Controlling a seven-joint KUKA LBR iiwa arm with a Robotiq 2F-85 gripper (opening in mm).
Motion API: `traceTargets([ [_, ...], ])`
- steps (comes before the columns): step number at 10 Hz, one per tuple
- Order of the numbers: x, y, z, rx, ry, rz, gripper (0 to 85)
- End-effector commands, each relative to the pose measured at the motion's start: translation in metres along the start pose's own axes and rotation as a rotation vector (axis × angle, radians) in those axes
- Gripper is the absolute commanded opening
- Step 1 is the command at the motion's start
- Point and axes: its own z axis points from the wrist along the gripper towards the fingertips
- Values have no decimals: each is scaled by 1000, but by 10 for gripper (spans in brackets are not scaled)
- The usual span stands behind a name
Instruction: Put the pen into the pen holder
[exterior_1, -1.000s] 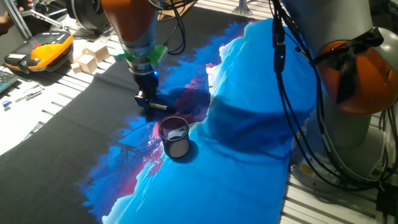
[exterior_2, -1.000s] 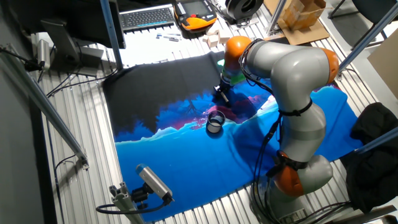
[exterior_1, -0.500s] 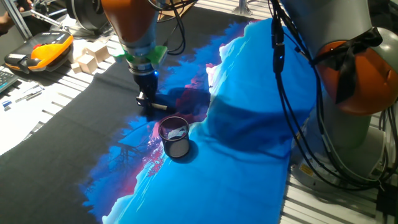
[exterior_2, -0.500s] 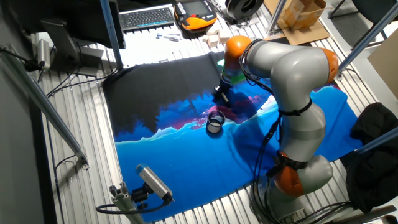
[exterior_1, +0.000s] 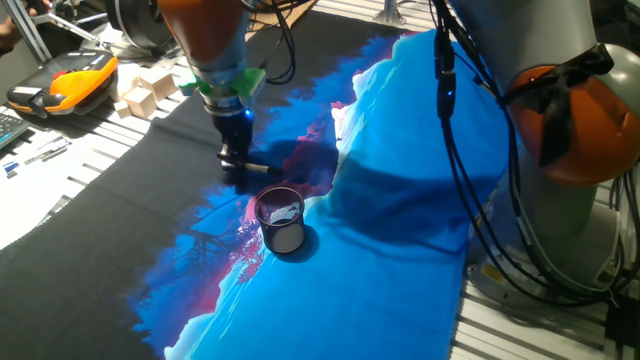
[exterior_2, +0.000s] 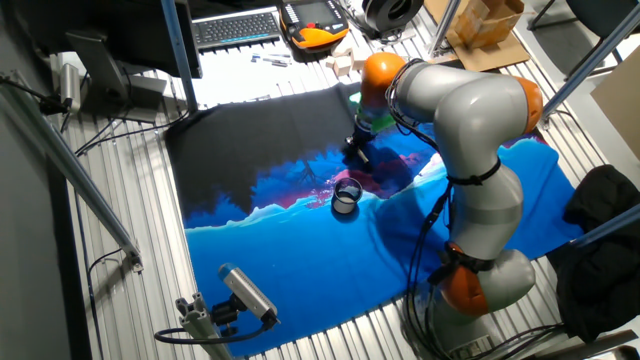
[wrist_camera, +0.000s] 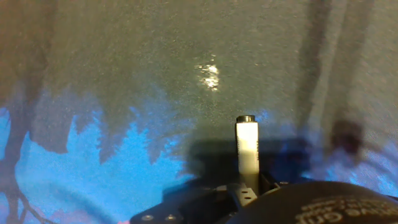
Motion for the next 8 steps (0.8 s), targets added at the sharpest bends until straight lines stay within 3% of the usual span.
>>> traceTargets([
  [1, 1, -1, -9, -2, 24, 51, 0],
  [4, 12, -16, -40, 6, 49, 126, 0],
  [5, 19, -23, -50, 39, 57, 165, 0],
  [8, 40, -36, -74, -23, 70, 339, 0],
])
